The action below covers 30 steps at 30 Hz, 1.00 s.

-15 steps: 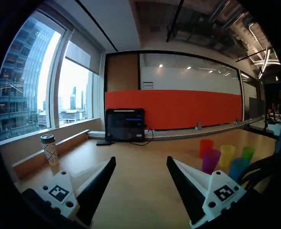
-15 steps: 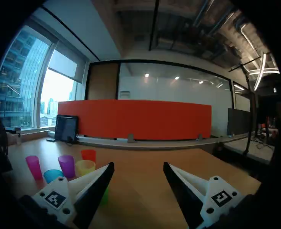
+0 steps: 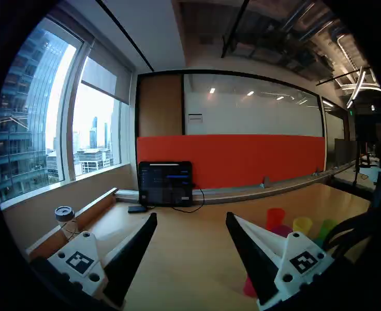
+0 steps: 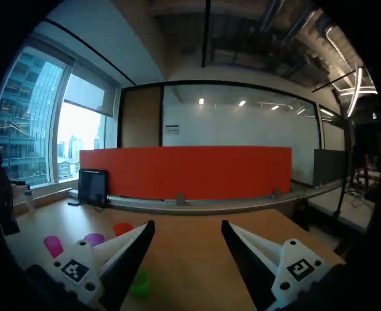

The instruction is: Pour water

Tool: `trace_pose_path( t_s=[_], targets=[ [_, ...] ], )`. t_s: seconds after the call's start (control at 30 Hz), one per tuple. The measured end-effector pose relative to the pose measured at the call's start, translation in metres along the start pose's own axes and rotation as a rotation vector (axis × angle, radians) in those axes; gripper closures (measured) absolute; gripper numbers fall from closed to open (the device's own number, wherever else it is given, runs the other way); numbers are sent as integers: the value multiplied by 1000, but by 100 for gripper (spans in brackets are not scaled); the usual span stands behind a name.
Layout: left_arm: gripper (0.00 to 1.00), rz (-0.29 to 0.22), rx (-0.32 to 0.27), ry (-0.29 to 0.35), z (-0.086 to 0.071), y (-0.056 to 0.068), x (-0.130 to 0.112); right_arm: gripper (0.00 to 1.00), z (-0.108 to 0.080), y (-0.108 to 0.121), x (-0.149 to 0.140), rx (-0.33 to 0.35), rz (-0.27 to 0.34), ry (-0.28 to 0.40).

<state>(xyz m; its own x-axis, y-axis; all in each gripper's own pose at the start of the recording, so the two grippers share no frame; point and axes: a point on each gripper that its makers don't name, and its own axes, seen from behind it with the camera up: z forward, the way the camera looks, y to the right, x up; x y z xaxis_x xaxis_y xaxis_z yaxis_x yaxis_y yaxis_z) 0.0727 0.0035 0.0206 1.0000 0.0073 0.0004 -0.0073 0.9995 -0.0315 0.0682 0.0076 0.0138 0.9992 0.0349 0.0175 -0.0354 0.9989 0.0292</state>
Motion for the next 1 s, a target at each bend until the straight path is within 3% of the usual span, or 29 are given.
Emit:
trace_pose_path(
  t_s=[0.3,0.5,0.7,1.0],
  targets=[
    [1,-1,-10,18,2,-4,57,0,3,-2,52,30,7,21],
    [1,-15,-44,25,0,3,90,0,4,-7,75,49,14,10],
    [1,-19,-88,18,2,9,97,0,2,-15,80,84,15,9],
    [1,-37,-259,17,-2,43,102,0,-9,-39,92,226,17,20]
  ],
)
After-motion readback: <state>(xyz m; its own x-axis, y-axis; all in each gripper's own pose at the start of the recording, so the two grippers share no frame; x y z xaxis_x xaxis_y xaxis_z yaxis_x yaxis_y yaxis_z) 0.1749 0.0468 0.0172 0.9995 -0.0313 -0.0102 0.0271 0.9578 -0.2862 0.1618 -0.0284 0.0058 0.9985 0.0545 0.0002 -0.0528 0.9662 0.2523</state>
